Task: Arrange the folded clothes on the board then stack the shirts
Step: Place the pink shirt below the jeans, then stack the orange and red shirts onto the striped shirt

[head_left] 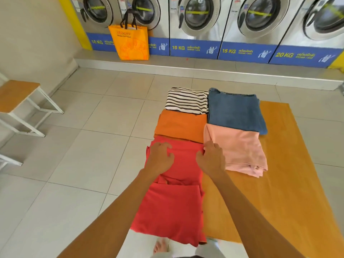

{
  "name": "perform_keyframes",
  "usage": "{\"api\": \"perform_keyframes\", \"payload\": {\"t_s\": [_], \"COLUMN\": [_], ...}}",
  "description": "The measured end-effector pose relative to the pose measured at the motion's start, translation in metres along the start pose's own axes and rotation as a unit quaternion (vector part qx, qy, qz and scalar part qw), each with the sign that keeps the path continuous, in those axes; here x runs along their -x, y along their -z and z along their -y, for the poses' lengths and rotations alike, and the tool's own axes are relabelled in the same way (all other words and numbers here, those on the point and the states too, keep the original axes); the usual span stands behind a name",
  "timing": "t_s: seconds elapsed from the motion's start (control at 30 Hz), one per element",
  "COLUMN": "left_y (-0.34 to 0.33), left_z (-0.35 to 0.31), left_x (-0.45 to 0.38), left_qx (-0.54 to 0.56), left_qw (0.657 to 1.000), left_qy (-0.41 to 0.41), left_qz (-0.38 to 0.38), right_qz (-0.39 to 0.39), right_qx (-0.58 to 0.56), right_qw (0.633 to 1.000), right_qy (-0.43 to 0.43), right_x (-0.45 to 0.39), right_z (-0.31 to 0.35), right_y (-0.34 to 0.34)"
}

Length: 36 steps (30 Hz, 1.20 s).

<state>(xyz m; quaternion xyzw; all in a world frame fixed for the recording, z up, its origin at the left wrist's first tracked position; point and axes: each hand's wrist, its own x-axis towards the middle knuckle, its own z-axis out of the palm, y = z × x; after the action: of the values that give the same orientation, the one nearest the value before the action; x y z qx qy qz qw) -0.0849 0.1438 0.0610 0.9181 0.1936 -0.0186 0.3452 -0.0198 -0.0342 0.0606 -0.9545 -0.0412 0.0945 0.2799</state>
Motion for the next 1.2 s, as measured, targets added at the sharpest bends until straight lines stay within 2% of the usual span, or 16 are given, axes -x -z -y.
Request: {"api": "perform_keyframes", "payload": {"t_s": [0.3, 0.6, 0.7, 0.87, 0.93, 1.03, 1.1, 1.2], "left_y": [0.014, 0.013, 0.008, -0.004, -0.010, -0.015, -0.017, -0.019], "left_z": [0.023, 0.030, 0.035, 0.028, 0.027, 0.032, 0.038, 0.042], "left_x": [-0.019, -0.079, -0.111, -0.166, -0.188, -0.215, -0.225, -0.232], "left_qx": [0.021, 0.054, 0.061, 0.042, 0.045, 0.055, 0.006, -0.035], "left_qw": [0.999, 0.995, 0.994, 0.988, 0.984, 0.970, 0.969, 0.972], "left_qy": [-0.007, 0.025, 0.063, 0.143, 0.173, 0.235, 0.239, 0.221], "left_qz": [0.044, 0.078, 0.067, -0.028, -0.023, 0.035, 0.065, 0.068], "right_qz": [0.010, 0.034, 0.041, 0.057, 0.056, 0.052, 0.036, 0.008], "right_qx": [-0.058, -0.086, -0.088, -0.071, -0.041, -0.008, -0.006, -0.008], "right_qw": [0.998, 0.996, 0.995, 0.995, 0.995, 0.993, 0.991, 0.990], "right_qy": [0.003, -0.010, -0.019, -0.046, -0.070, -0.105, -0.128, -0.144], "right_x": [0.006, -0.064, -0.093, -0.133, -0.146, -0.154, -0.153, -0.149], "right_z": [0.029, 0.034, 0.029, 0.017, 0.008, -0.004, -0.014, -0.023], "right_y": [-0.006, -0.016, -0.025, -0.039, -0.044, -0.047, -0.052, -0.060]}}
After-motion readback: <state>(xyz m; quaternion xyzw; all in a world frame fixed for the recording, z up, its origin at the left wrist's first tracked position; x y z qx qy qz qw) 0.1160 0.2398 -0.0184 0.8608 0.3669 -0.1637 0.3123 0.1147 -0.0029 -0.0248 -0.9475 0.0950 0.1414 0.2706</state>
